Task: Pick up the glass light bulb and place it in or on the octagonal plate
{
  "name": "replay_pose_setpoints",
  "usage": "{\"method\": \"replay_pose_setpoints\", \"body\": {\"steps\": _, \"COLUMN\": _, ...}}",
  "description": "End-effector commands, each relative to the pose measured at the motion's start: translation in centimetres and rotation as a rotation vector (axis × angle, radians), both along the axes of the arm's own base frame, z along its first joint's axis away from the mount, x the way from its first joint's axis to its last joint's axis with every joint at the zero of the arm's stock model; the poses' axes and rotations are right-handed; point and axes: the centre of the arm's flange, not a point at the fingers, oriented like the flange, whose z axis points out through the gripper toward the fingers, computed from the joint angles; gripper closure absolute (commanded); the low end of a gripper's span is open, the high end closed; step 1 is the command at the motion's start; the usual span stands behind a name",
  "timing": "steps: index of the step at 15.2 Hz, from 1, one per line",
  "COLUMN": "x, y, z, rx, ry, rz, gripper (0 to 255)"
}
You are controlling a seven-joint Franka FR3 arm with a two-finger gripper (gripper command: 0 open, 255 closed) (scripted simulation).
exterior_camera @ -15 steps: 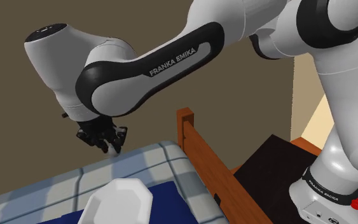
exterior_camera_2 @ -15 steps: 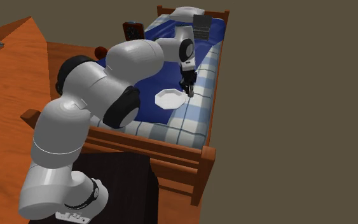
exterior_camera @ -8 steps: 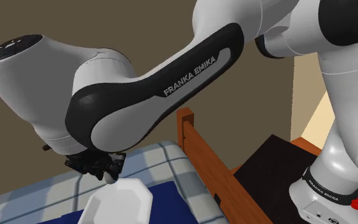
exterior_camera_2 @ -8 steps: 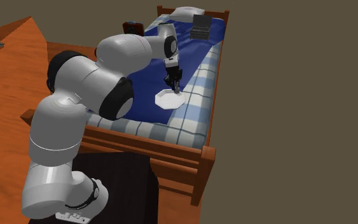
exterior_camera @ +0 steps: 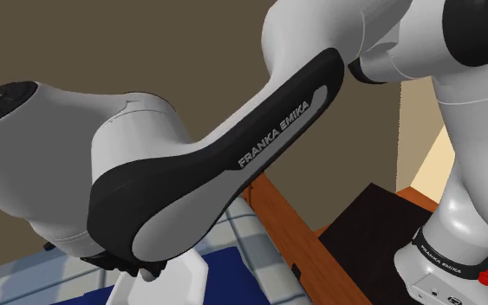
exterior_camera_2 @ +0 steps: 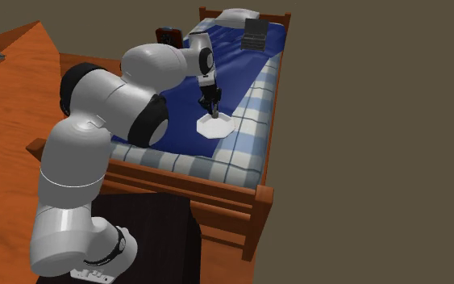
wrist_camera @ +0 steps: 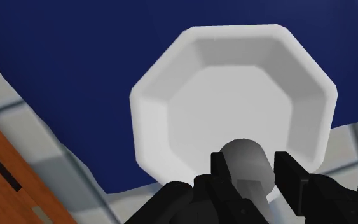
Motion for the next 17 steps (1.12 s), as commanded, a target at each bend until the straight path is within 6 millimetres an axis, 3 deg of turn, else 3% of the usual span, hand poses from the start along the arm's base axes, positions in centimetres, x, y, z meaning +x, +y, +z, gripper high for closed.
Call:
{"method": "replay_pose_setpoints", "body": {"steps": 1, "x": 0.0, "y": 0.0, "z": -1.0, "rx": 0.0, "ry": 0.0, "rz": 0.0, "gripper": 255}}
{"method": "replay_pose_setpoints", "body": {"steps": 7, "x": 0.0, "y": 0.0, "z": -4.5, "rx": 0.0, "ry": 0.0, "rz": 0.0, "gripper": 255}}
{"method": "replay_pose_setpoints", "body": {"steps": 15, "x": 0.0, "y": 0.0, "z": -4.5, "rx": 0.0, "ry": 0.0, "rz": 0.0, "gripper": 255}}
{"method": "replay_pose_setpoints", "body": {"steps": 16, "x": 0.0, "y": 0.0, "z": -4.5, "rx": 0.0, "ry": 0.0, "rz": 0.0, "gripper": 0}}
{"method": "replay_pose_setpoints", "body": {"steps": 17, "x": 0.0, "y": 0.0, "z": -4.5, "rx": 0.0, "ry": 0.0, "rz": 0.0, "gripper": 0}}
